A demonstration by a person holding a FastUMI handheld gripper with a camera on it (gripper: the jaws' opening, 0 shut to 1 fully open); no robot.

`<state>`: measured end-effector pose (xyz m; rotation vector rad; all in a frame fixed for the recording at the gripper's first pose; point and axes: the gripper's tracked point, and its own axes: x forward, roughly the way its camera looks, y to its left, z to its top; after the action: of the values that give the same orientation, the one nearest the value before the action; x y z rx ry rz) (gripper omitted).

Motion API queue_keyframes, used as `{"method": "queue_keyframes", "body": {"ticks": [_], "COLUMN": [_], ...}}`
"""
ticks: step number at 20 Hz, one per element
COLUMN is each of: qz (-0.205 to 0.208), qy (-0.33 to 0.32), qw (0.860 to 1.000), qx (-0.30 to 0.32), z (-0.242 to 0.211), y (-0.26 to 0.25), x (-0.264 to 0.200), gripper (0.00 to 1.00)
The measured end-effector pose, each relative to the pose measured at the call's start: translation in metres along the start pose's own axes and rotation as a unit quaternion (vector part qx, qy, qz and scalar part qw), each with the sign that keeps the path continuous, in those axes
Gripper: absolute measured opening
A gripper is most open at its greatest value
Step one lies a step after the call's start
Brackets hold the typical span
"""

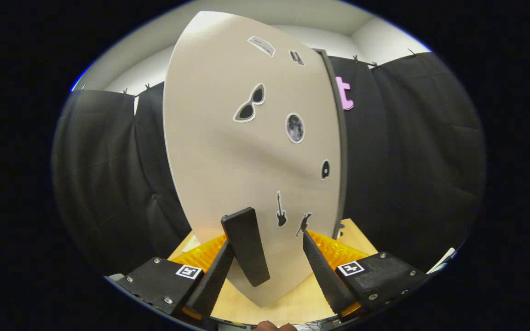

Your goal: Open the shoe cabinet door, grab the shoes and put them into the shoe cabinet, then close the shoe cabinet door.

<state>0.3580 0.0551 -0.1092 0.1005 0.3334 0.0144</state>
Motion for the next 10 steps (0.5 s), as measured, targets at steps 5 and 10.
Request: {"method": "queue_keyframes", "body": {"ticks": [5,10], "qz": [0.042,0.066], "qy": [0.004,0.008], "qw": [0.999,0.998], "qx": [-0.006,-0.014], "z": [0.01,0.014], "y": [0.04,0.058], "x": [0.051,0.082], "gripper": [0.92,0.92]}}
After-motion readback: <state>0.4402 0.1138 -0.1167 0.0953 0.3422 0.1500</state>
